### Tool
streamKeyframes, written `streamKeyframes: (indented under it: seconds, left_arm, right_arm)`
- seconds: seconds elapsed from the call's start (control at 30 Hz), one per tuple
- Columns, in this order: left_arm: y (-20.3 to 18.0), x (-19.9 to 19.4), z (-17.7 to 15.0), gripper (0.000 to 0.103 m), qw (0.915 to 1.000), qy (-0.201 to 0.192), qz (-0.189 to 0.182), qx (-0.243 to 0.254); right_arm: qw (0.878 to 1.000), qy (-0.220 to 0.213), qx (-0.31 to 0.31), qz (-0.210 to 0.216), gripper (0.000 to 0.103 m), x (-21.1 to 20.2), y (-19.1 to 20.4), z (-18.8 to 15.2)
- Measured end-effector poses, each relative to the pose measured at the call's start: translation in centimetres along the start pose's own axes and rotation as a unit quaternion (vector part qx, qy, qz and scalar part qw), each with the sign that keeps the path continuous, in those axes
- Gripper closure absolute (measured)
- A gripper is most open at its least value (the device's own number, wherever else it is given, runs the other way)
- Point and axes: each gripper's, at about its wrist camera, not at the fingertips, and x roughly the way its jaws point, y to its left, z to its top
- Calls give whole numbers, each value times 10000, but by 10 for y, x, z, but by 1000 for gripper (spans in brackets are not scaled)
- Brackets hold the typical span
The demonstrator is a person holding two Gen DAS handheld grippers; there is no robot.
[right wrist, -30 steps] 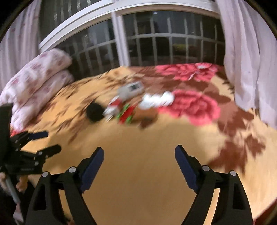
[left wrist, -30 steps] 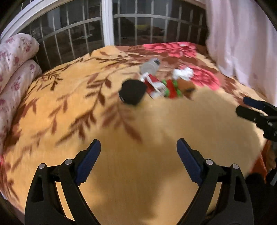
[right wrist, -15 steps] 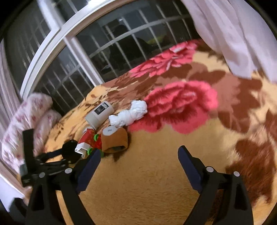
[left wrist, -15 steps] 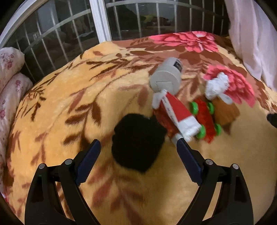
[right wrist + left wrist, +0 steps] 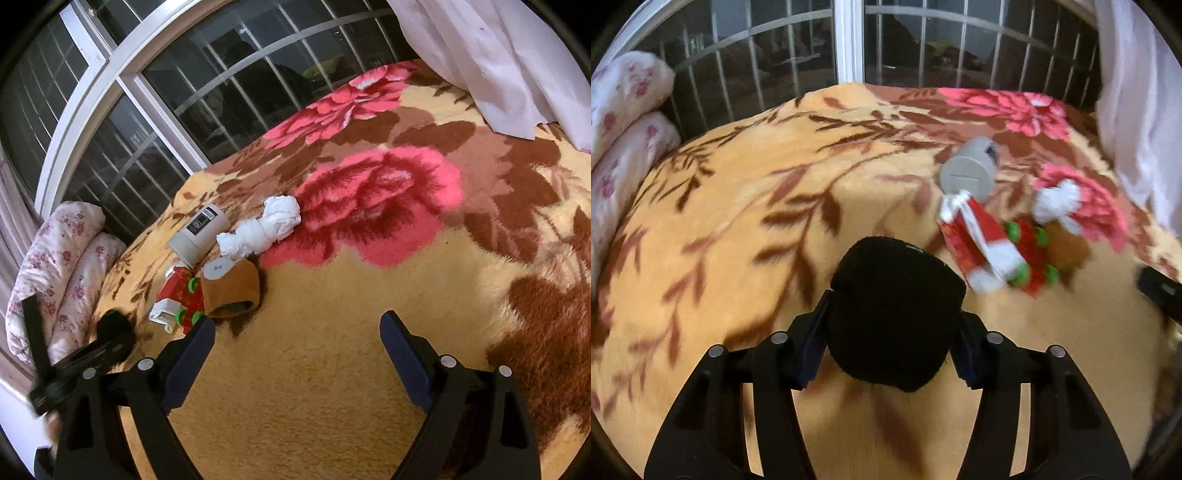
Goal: Collect trash
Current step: 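Grasp the black knit hat with the left gripper while the right grasps the brown paper cup, then lower the hat and paper cup into the orange bucket and open both grippers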
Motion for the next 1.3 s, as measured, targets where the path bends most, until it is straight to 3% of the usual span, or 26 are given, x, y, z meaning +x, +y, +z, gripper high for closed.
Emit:
streamKeyframes:
  seconds: [0.1, 0.2, 0.27, 0.3, 0.5, 0.57, 0.63, 0.67, 0.73, 0.8, 0.83, 0.93, 1.1, 1.3]
  left_arm:
    - [7, -25, -23, 48, 9995, -39, 297, 114]
    - [23, -22, -41, 47, 9988, 53, 477, 39]
    - [41, -1, -51, 47, 9985, 308, 323, -313]
    - [47, 2, -53, 47, 9986, 238, 205, -426]
    - [41, 3, -53, 46, 9991, 63, 305, -303]
    - [42, 3, -53, 46, 9991, 46, 271, -336]
    - [44, 3, -53, 46, 9990, 24, 231, -373]
    - [44, 3, -55, 46, 9990, 14, 226, -374]
    - [45, 3, -56, 46, 9990, -6, 210, -389]
    - [46, 3, -56, 46, 9990, -14, 183, -403]
    - [47, 3, -56, 46, 9990, -19, 162, -420]
    - [48, 2, -57, 46, 9989, -42, 119, -453]
    - [50, 0, -58, 46, 9987, -110, 29, -502]
    - [59, -15, -64, 46, 9961, -396, -426, -668]
  right_arm:
    - [9995, 85, -252, -194, 14, 1, 12, 2]
    - [9955, 179, -845, -390, 14, 9, 41, 6]
    - [9927, 285, -1088, -446, 14, 19, 57, 9]
    - [9916, 305, -1164, -466, 14, 23, 63, 11]
    - [9861, 564, -1388, -715, 15, 65, 82, 25]
    - [9853, 763, -1325, -767, 19, 80, 81, 28]
    - [9829, 1016, -1295, -824, 32, 97, 79, 27]
    - [9815, 1049, -1326, -898, 33, 101, 79, 25]
    - [9810, 950, -1368, -992, 50, 102, 80, 24]
    - [9826, 827, -1378, -933, 65, 98, 82, 24]
    - [9826, 775, -1396, -948, 67, 96, 84, 24]
    - [9836, 555, -1431, -952, 69, 80, 88, 20]
    - [9883, 238, -1396, -558, 69, 31, 99, 8]
    - [9859, -18, -1651, -259, 69, -39, 110, -37]
